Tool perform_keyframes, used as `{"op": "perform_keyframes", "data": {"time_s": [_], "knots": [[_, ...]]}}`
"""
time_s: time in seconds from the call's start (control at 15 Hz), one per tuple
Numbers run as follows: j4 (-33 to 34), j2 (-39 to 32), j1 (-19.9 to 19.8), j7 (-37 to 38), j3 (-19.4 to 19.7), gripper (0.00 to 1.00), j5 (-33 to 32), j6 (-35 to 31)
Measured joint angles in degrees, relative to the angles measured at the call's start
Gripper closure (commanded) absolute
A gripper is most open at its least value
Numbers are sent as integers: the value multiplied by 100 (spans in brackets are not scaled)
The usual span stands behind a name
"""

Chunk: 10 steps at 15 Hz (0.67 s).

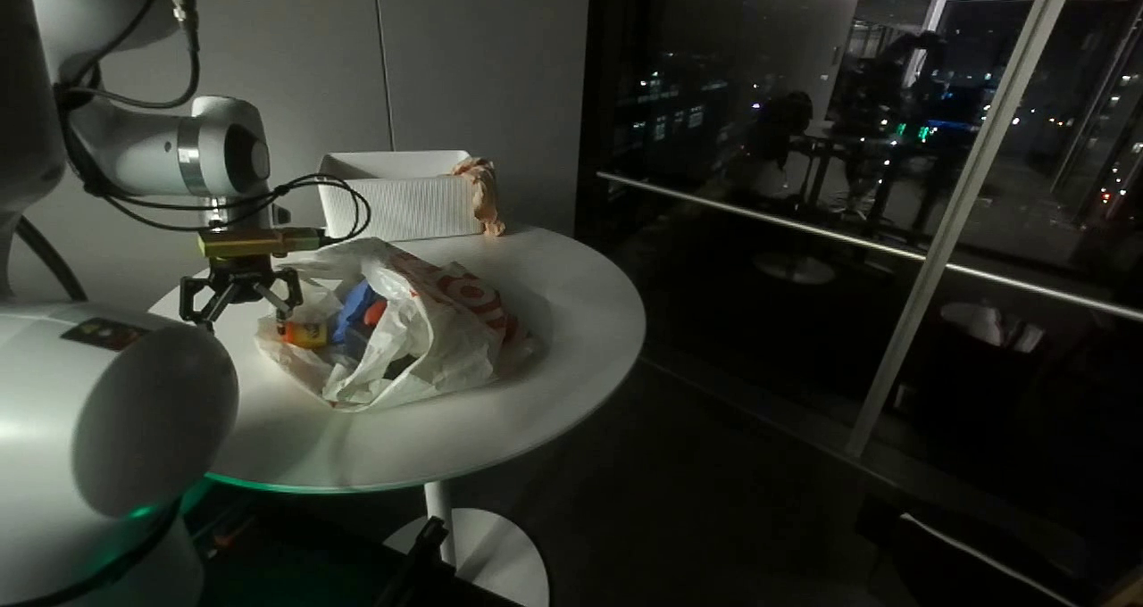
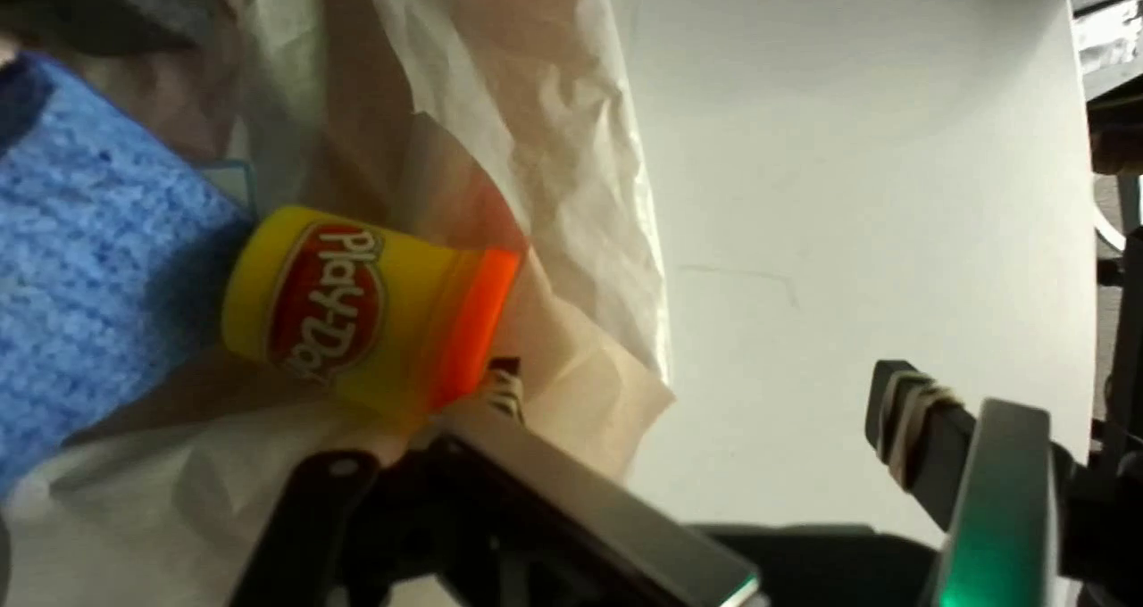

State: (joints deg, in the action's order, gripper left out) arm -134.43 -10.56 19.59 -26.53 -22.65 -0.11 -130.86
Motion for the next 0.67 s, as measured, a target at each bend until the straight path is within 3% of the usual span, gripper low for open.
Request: {"op": "perform_keyframes", "data": {"time_s": [0.2, 0.27, 0.4, 0.67], "knots": [[72, -291, -61, -40, 88, 0, -105, -7], [122, -416, -97, -76, 95, 25, -105, -7], [227, -681, -165, -159, 117, 32, -105, -7], [385, -939, -269, -241, 119, 64, -101, 9]]}}
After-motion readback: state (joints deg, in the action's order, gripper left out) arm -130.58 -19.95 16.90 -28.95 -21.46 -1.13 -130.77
